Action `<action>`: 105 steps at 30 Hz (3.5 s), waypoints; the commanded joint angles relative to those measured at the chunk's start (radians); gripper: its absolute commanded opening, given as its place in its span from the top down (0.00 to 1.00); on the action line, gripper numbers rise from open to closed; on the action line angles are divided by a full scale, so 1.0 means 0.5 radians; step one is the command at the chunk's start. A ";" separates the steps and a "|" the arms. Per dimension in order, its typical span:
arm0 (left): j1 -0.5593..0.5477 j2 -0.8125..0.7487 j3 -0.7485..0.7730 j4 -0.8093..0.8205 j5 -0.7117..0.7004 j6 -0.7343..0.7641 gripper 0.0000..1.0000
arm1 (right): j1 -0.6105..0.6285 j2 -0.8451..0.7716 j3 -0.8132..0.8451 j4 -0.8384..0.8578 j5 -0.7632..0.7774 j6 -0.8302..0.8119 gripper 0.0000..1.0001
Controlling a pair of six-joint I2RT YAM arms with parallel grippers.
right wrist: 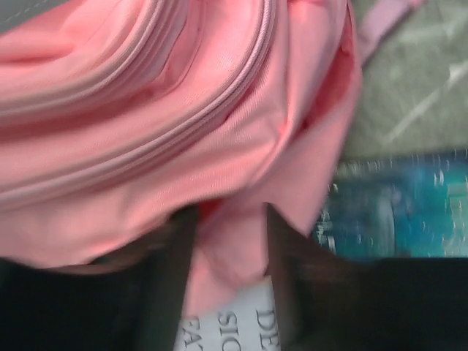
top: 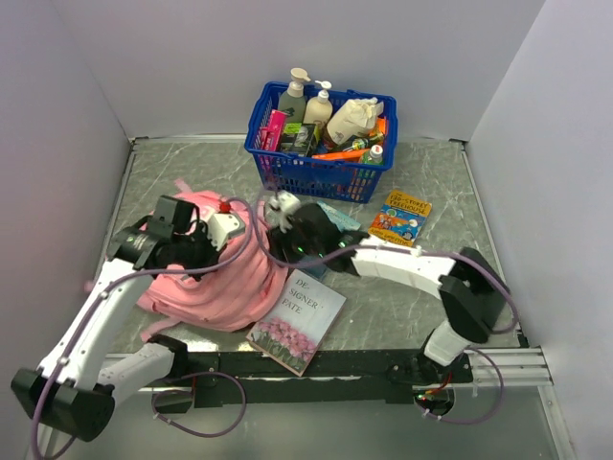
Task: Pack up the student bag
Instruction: Unzip the student bag at the center of the board.
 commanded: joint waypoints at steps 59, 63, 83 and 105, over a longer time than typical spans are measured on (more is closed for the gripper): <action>-0.024 0.237 0.284 0.893 0.294 -0.616 0.99 | 0.343 -0.360 -0.772 0.830 0.438 -0.130 0.99; -0.024 0.262 0.192 0.954 0.211 -0.644 0.99 | 0.410 -0.427 -0.713 0.759 0.493 -0.152 1.00; -0.198 0.446 0.085 1.332 -0.160 -1.080 0.99 | 0.739 -0.556 -0.441 0.342 0.582 -0.118 1.00; -0.254 0.618 0.588 1.206 -0.256 -1.285 0.99 | 0.892 0.015 0.005 0.204 0.791 -0.216 1.00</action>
